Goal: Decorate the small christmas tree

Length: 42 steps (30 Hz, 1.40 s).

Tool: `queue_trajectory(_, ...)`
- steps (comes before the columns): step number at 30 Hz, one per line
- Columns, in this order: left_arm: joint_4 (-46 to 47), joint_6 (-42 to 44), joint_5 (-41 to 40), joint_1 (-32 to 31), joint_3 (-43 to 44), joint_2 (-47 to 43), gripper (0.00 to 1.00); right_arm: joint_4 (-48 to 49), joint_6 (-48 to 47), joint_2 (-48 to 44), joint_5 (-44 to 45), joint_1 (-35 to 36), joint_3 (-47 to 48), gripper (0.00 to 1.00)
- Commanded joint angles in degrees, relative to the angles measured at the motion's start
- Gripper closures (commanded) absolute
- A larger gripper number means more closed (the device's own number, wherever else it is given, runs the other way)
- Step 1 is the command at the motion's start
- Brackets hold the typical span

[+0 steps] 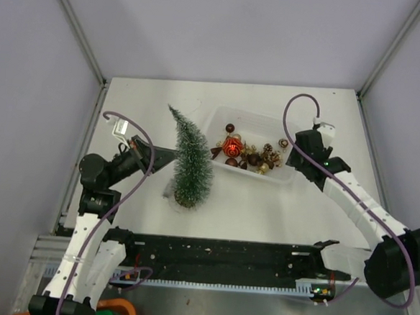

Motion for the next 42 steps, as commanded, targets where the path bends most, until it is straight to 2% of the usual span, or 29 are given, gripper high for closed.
queue_trajectory(1, 5.2, -2.1, -1.0, -1.3, -3.2, -1.1, 1.0, 1.2, -0.3, -8.2, -1.7, 4.2, 4.8, 0.36)
queue_trajectory(4, 5.5, -1.9, -0.2, -1.3, -6.0, -2.1, 1.0, 4.9, 0.3, -11.6, -10.5, 8.8, 5.4, 0.34)
queue_trajectory(8, 3.6, -0.4, 0.7, -1.3, -7.7, -4.8, 1.0, 14.6, 3.4, -13.3, -24.2, 13.7, 1.9, 0.33)
queue_trajectory(10, 0.5, 2.1, 0.5, -1.2, -7.8, -6.7, 1.0, 17.9, 5.1, -12.8, -26.7, 17.7, 0.1, 0.33)
queue_trajectory(15, -10.6, 11.0, -0.7, -1.1, -6.0, -11.7, 1.0, 28.1, 9.3, -8.4, -28.8, 27.2, -3.7, 0.31)
queue_trajectory(24, -28.9, 23.6, -4.0, -0.8, -0.7, -17.3, 1.0, 45.8, 16.4, 0.8, -31.7, 32.7, -6.8, 0.32)
queue_trajectory(31, -32.5, 27.3, -5.4, -0.8, -0.7, -18.7, 1.0, 55.6, 20.6, 3.7, -31.1, 34.8, -9.9, 0.46)
queue_trajectory(38, -33.4, 30.3, -4.0, -0.8, -1.1, -18.7, 1.0, 63.9, 24.4, 7.5, -31.3, 35.6, -12.9, 0.48)
queue_trajectory(41, -33.8, 31.3, -3.8, -0.8, -0.8, -18.9, 1.0, 66.4, 25.1, 8.3, -31.0, 35.8, -13.7, 0.55)
queue_trajectory(42, -34.0, 31.7, -3.7, -0.8, -0.7, -18.8, 1.0, 67.1, 25.3, 8.3, -30.5, 36.0, -14.0, 0.62)
